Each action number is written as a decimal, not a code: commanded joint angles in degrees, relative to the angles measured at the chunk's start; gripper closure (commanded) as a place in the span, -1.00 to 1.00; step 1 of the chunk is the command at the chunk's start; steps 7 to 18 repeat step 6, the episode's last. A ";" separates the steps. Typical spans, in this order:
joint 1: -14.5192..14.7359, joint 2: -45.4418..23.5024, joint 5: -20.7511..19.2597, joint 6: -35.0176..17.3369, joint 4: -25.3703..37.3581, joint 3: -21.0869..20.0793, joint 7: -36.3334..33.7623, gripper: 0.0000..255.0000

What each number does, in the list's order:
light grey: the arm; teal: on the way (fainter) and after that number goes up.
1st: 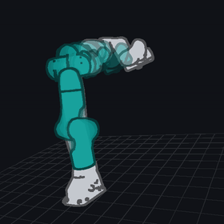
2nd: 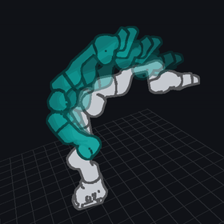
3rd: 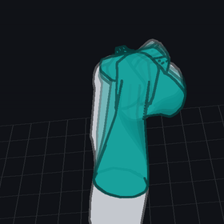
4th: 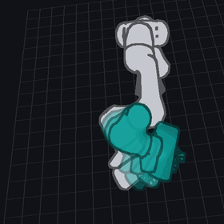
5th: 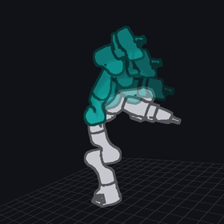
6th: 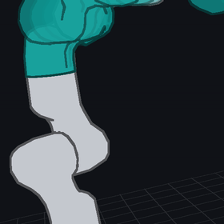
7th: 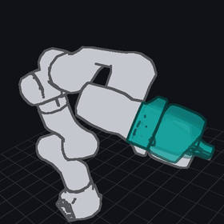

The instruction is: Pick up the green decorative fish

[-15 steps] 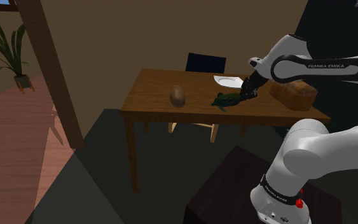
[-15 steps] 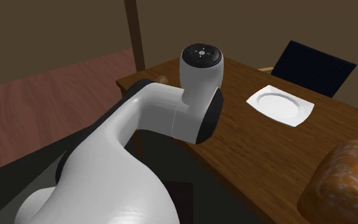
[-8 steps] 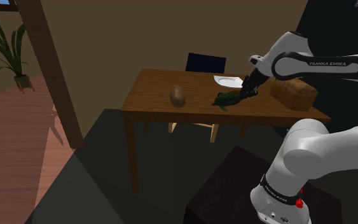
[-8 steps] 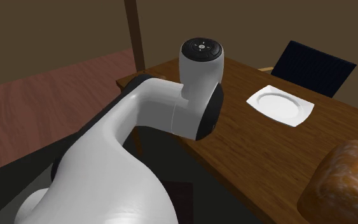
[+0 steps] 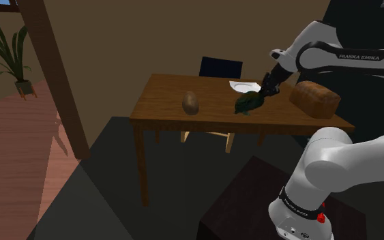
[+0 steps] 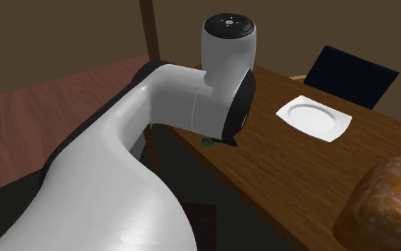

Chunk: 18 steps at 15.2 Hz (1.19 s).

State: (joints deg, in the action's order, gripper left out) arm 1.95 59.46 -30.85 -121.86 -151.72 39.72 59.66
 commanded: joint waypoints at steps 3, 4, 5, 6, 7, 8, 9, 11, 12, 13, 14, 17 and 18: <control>0.69 0.17 1.50 2.97 2.83 -1.70 -0.01 1.00; 0.87 0.15 1.84 3.66 3.54 -2.07 0.00 1.00; 0.90 0.14 1.89 3.76 3.65 -2.13 0.00 1.00; 0.90 0.14 1.89 3.76 3.65 -2.13 0.00 1.00; 0.90 0.14 1.89 3.76 3.65 -2.13 0.00 1.00; 0.90 0.14 1.89 3.76 3.65 -2.13 0.00 1.00; 0.90 0.14 1.89 3.76 3.65 -2.13 0.00 1.00; 0.90 0.14 1.89 3.76 3.65 -2.13 0.00 1.00; 0.90 0.14 1.89 3.76 3.65 -2.13 0.00 1.00; 0.90 0.14 1.89 3.76 3.65 -2.13 0.00 1.00; 0.90 0.14 1.89 3.76 3.65 -2.13 0.00 1.00; 0.90 0.14 1.89 3.76 3.65 -2.13 0.00 1.00; 0.90 0.14 1.89 3.76 3.65 -2.13 0.00 1.00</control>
